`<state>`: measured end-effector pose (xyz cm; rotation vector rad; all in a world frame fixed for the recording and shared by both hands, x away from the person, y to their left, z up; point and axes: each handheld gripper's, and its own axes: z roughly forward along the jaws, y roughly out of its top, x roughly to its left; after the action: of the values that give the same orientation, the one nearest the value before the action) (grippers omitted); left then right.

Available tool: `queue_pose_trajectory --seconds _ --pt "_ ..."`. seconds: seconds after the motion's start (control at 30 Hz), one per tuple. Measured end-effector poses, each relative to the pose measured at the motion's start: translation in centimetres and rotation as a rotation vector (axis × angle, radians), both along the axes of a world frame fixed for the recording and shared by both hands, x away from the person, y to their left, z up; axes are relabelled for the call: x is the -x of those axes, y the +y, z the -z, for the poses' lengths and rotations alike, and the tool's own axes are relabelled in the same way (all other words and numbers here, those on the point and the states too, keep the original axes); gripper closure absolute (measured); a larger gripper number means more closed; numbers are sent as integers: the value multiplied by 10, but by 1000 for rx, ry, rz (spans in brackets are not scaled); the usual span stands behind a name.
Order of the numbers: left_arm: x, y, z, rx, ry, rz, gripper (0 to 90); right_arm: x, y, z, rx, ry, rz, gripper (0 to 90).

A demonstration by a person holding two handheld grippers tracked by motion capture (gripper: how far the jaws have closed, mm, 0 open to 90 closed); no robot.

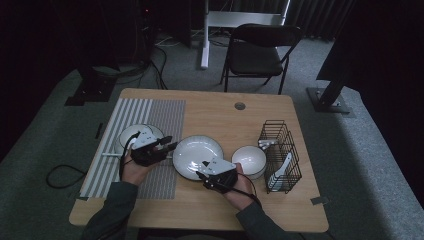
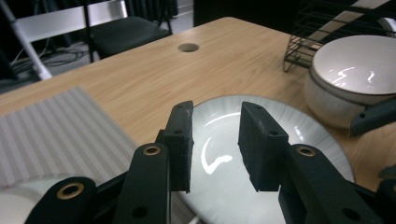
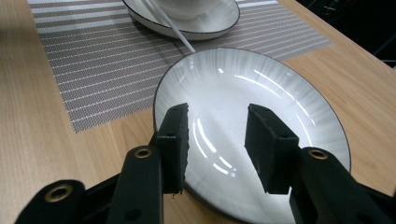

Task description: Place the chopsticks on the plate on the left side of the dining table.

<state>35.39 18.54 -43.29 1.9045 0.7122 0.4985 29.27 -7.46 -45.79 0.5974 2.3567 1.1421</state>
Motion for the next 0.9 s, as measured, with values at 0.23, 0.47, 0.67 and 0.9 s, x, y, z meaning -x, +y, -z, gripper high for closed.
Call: queue_pose_trajectory --seconds 0.23,0.47,0.67,0.9 --pt "-9 -37 -3 -5 -11 94 658 14 -20 5 -17 -3 43 588" --pt "-15 -80 -4 -1 -12 192 659 27 -38 9 -25 -9 78 584" --pt "-20 -112 -8 15 -20 258 663 39 -52 13 -26 -18 85 584" --pt "-25 -143 -14 2 -31 311 673 48 -65 19 -31 -18 98 578"
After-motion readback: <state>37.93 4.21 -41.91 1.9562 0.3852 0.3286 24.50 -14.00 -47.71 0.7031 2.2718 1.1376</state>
